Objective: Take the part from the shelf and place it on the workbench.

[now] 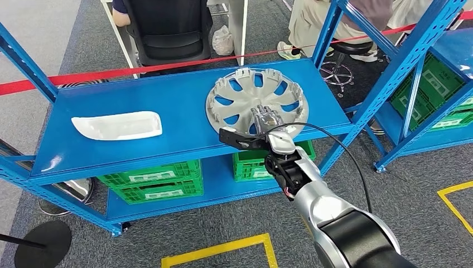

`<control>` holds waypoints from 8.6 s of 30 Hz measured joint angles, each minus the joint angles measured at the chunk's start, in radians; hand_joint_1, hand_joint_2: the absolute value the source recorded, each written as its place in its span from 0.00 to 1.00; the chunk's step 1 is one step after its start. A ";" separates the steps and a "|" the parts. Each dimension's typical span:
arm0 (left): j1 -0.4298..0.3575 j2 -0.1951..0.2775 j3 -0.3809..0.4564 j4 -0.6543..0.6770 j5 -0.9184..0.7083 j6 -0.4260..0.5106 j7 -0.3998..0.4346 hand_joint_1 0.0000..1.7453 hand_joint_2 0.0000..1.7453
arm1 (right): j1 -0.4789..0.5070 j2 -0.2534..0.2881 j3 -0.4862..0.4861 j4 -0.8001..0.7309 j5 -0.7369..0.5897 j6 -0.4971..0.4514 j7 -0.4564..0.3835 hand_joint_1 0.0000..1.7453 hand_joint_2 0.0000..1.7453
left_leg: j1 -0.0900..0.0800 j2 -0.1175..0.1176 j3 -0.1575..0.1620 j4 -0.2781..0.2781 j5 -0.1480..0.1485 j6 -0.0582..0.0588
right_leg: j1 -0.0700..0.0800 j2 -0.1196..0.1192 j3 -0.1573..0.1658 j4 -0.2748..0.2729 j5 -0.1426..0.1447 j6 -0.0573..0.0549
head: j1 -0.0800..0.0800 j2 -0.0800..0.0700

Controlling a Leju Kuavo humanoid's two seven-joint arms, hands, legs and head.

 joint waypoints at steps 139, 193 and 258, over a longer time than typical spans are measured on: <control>0.011 -0.022 0.092 0.000 -0.075 0.176 -0.249 0.00 1.00 | 0.646 -0.087 -0.132 -1.482 -1.195 0.097 -0.554 1.00 1.00 | 0.003 -0.003 0.001 0.000 -0.003 0.002 | 0.004 -0.003 0.002 -0.001 -0.002 0.007 | -0.001 0.000; 0.010 -0.037 0.182 -0.005 -0.037 0.163 -0.264 0.00 1.00 | 0.776 -0.081 -0.129 -1.600 -1.165 0.182 -0.531 1.00 1.00 | -0.002 0.000 -0.023 0.019 0.009 -0.010 | -0.012 -0.001 0.049 0.014 -0.044 -0.004 | 0.000 0.000; 0.014 -0.022 0.224 -0.014 -0.070 0.152 -0.273 0.00 1.00 | 0.803 -0.063 -0.203 -1.656 -1.219 0.155 -0.543 1.00 1.00 | -0.006 0.014 -0.084 0.198 -0.135 -0.011 | 0.002 -0.020 0.064 -0.032 -0.016 -0.031 | 0.005 0.000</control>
